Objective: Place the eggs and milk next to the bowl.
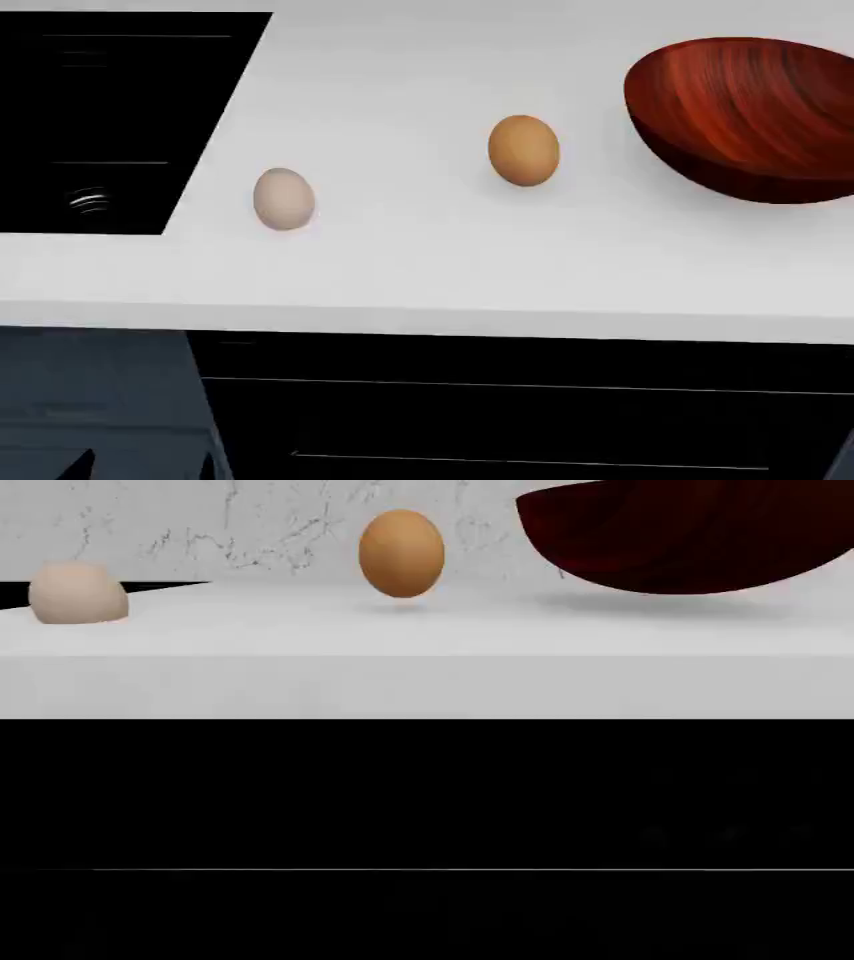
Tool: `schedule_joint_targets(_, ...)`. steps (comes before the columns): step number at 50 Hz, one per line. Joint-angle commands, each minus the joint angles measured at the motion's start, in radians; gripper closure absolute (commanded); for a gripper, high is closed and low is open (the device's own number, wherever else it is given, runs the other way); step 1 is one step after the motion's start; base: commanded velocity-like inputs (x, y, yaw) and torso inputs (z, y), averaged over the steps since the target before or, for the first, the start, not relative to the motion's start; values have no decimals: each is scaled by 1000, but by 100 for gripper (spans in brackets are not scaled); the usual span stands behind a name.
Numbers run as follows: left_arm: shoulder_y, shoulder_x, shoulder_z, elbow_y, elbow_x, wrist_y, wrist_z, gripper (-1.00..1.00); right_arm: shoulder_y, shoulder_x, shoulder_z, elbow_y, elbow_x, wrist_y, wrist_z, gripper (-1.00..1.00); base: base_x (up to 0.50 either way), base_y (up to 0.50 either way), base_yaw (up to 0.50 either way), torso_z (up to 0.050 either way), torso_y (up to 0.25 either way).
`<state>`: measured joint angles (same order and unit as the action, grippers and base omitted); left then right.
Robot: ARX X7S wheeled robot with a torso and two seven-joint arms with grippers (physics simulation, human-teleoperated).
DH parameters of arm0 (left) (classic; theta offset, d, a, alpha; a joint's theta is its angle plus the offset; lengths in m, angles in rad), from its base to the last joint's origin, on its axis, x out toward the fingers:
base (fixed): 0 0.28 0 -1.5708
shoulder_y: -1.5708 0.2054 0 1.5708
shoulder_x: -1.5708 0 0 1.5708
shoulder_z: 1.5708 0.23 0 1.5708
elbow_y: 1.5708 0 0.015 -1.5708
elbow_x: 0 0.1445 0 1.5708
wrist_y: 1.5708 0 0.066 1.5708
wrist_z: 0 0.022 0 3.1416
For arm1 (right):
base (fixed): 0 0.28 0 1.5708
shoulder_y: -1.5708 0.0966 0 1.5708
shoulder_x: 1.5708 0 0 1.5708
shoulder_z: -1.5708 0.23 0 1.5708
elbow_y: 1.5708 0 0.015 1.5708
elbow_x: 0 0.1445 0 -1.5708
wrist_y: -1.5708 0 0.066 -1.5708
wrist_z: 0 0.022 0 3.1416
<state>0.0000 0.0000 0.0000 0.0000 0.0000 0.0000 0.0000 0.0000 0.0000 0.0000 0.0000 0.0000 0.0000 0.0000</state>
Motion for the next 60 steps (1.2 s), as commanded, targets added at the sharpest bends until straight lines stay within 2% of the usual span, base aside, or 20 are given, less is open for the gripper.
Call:
schedule_joint_targets(1,6,-15,16,14,-15,-8,-16,-100,-5,19,-24,-11,19,5,24,-100,0,0,0,0,0)
schedule_joint_targets(21,11,-65,74,-5,-78,-12,-53,-100,2,58,-87,2,56,9,80,-100,0,0,0,0,0)
schedule_joint_targets(30,5,-75,80,-29,-102,-5,-60,-100,7,71,-104,18,68,-4,91,-100,0,0,0,49,0)
schedule_joint_targets(57,23,-115,128,56,-110,-40,-101,-100,11,99,-146,4,104,-1,117,-100,0,0,0,50,0)
schedule_joint_targets(60,25,-112,123,72,-94,-67,-138,-100,10,102,-150,-2,107,1,121,-100,0,0,0,50,-1)
